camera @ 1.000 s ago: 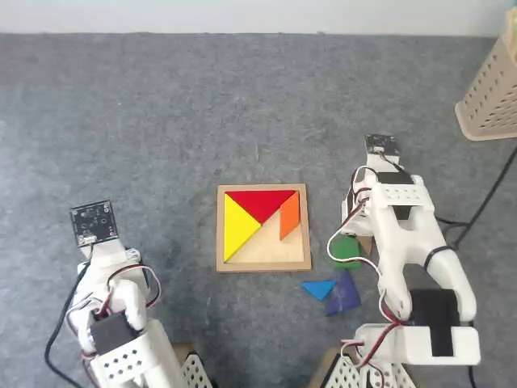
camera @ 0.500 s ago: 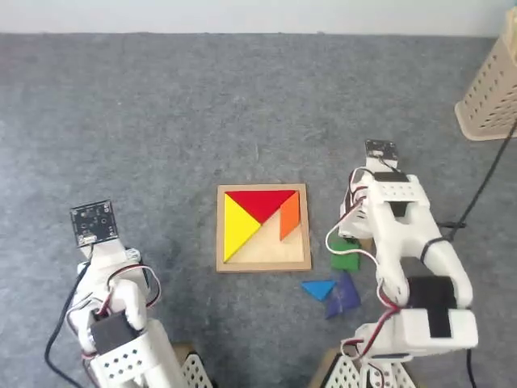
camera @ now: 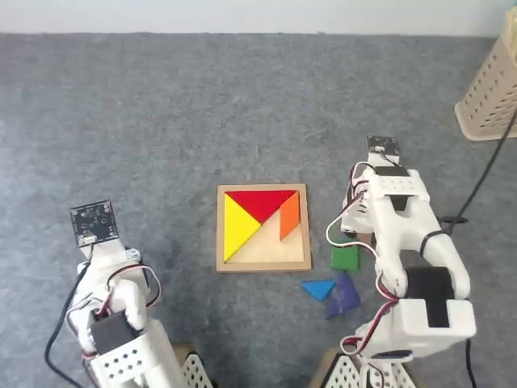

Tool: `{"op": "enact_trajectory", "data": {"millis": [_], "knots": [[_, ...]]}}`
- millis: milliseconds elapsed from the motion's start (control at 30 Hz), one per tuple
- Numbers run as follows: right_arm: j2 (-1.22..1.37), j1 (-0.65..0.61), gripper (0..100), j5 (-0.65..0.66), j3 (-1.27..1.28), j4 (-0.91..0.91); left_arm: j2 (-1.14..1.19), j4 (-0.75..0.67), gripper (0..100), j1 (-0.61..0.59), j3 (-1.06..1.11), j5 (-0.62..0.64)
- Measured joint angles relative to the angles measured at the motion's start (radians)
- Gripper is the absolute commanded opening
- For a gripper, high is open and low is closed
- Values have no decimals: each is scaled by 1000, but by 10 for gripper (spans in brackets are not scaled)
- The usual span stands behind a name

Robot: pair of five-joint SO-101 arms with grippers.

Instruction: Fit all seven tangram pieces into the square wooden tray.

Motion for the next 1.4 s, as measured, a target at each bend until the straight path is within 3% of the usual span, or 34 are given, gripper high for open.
{"op": "enact_trajectory", "data": {"millis": [367,533,767,967,1233,1400], "knots": [[-97,-35,69,23,-6,32,0,0,13,0,0,0],[-173,-187,70,41,-78,118,0,0,13,0,0,0],[-158,-404,72,40,-163,94,0,0,13,0,0,0],[29,-571,74,-149,-238,31,0,0,13,0,0,0],[163,-582,76,-222,-345,23,0,0,13,0,0,0],[166,-583,191,-229,-350,23,0,0,13,0,0,0]]}}
